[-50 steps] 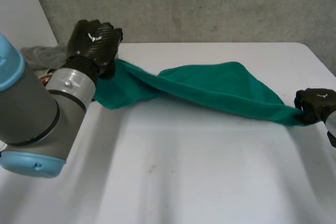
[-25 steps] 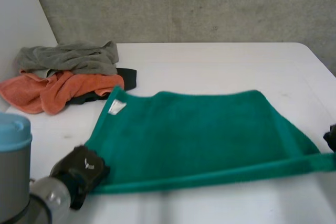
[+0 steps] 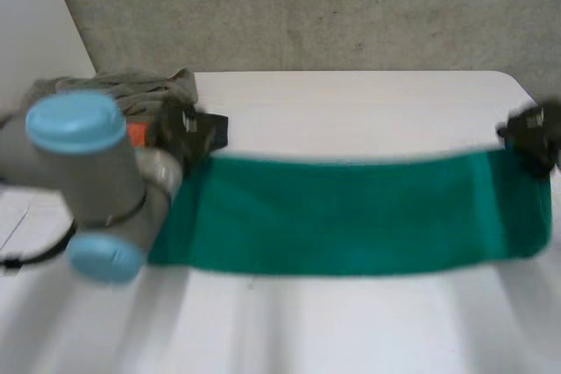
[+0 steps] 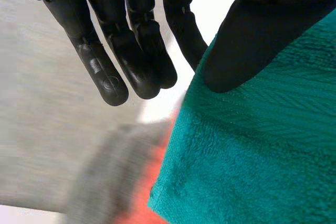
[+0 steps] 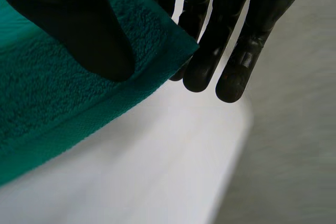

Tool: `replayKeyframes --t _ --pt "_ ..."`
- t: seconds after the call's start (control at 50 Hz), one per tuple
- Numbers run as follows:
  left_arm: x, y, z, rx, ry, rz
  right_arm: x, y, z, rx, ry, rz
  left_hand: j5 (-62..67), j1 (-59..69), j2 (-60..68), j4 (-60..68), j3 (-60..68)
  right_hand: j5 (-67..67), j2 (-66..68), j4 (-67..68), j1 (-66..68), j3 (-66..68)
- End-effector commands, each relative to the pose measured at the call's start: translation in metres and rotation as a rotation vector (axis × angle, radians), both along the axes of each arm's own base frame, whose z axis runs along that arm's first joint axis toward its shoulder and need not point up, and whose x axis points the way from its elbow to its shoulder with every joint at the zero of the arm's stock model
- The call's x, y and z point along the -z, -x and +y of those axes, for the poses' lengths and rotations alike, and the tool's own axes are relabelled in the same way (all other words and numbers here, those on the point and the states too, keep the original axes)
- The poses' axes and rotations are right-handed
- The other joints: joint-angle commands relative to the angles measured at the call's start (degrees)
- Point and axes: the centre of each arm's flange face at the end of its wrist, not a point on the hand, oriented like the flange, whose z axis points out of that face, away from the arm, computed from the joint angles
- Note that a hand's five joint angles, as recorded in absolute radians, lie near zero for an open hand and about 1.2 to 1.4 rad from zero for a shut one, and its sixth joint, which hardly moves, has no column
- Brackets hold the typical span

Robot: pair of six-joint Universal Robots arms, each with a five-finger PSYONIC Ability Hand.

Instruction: Fold the laundry.

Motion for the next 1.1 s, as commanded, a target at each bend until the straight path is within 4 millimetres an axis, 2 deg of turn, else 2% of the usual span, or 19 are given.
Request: replayKeyframes --t 0.02,0.04,0.1,0.12,0.18,0.26,0.28,0.32,0.48,0.5,0.54,0.56,0.66,0.72,0.78,0.88,0.96,1.04,1.1 --pt "-0.135 0.018 -0.05 -0.047 0.526 0.269 -0.117 -0.028 -0.05 -0.021 0.684 -0.191 14.2 14.0 11.4 11.1 11.6 12.9 12.6 11.8 23.3 12.3" --pt "-0.159 0.016 -0.052 -0.059 0.644 0.331 -0.129 -0.028 -0.05 -0.024 0.745 -0.219 14.2 14.0 11.4 11.1 11.6 12.9 12.6 11.8 23.3 12.3" --pt "-0.191 0.009 -0.049 -0.072 0.78 0.402 -0.167 -0.026 -0.043 -0.038 0.923 -0.31 14.2 14.0 11.4 11.1 11.6 12.9 12.6 11.8 23.3 12.3" --pt "-0.205 0.007 -0.042 -0.069 0.832 0.432 -0.171 -0.025 -0.041 -0.04 0.939 -0.326 14.2 14.0 11.4 11.1 11.6 12.9 12.6 11.8 23.3 12.3" --pt "-0.206 0.004 -0.037 -0.072 0.825 0.432 -0.171 -0.025 -0.04 -0.042 0.923 -0.353 14.2 14.0 11.4 11.1 11.6 12.9 12.6 11.8 23.3 12.3" --pt "-0.176 0.004 -0.037 -0.067 0.717 0.382 -0.154 -0.029 -0.039 -0.051 0.868 -0.35 14.2 14.0 11.4 11.1 11.6 12.9 12.6 11.8 23.3 12.3" --pt "-0.158 0.004 -0.037 -0.067 0.665 0.354 -0.15 -0.03 -0.039 -0.052 0.858 -0.349 14.2 14.0 11.4 11.1 11.6 12.9 12.6 11.8 23.3 12.3" --pt "-0.142 0.003 -0.037 -0.068 0.617 0.329 -0.14 -0.031 -0.04 -0.057 0.827 -0.345 14.2 14.0 11.4 11.1 11.6 12.9 12.6 11.8 23.3 12.3" --pt "-0.048 -0.002 -0.022 -0.059 0.37 0.197 -0.06 -0.036 -0.047 -0.099 0.6 -0.314 14.2 14.0 11.4 11.1 11.6 12.9 12.6 11.8 23.3 12.3" --pt "-0.033 -0.004 -0.017 -0.058 0.326 0.175 -0.039 -0.037 -0.045 -0.11 0.539 -0.31 14.2 14.0 11.4 11.1 11.6 12.9 12.6 11.8 23.3 12.3" --pt "-0.018 -0.006 -0.011 -0.056 0.284 0.152 -0.018 -0.038 -0.041 -0.117 0.478 -0.304 14.2 14.0 11.4 11.1 11.6 12.9 12.6 11.8 23.3 12.3" --pt "-0.01 -0.007 -0.008 -0.053 0.263 0.139 0.003 -0.039 -0.035 -0.126 0.414 -0.293 14.2 14.0 11.4 11.1 11.6 12.9 12.6 11.8 23.3 12.3" --pt "0.039 -0.013 0.025 -0.026 0.114 0.058 0.039 -0.038 -0.014 -0.158 0.294 -0.264 14.2 14.0 11.4 11.1 11.6 12.9 12.6 11.8 23.3 12.3" --pt "0.051 -0.016 0.042 -0.013 0.064 0.026 0.062 -0.027 0.001 -0.157 0.175 -0.238 14.2 14.0 11.4 11.1 11.6 12.9 12.6 11.8 23.3 12.3" --pt "0.058 -0.027 0.067 -0.004 -0.007 -0.029 0.063 -0.016 0.017 -0.144 0.079 -0.205 14.2 14.0 11.4 11.1 11.6 12.9 12.6 11.8 23.3 12.3" --pt "0.054 -0.051 0.107 -0.002 -0.158 -0.109 0.04 0.019 0.057 -0.08 -0.143 -0.105 14.2 14.0 11.4 11.1 11.6 12.9 12.6 11.8 23.3 12.3" --pt "0.057 -0.071 0.143 0.002 -0.339 -0.213 0.027 0.039 0.078 -0.04 -0.284 -0.024 14.2 14.0 11.4 11.1 11.6 12.9 12.6 11.8 23.3 12.3" --pt "0.057 -0.089 0.182 0.03 -0.545 -0.32 0.021 0.048 0.099 -0.043 -0.418 0.031 14.2 14.0 11.4 11.1 11.6 12.9 12.6 11.8 23.3 12.3" --pt "0.055 -0.091 0.192 0.061 -0.611 -0.348 0.023 0.05 0.11 -0.064 -0.502 0.053 14.2 14.0 11.4 11.1 11.6 12.9 12.6 11.8 23.3 12.3"
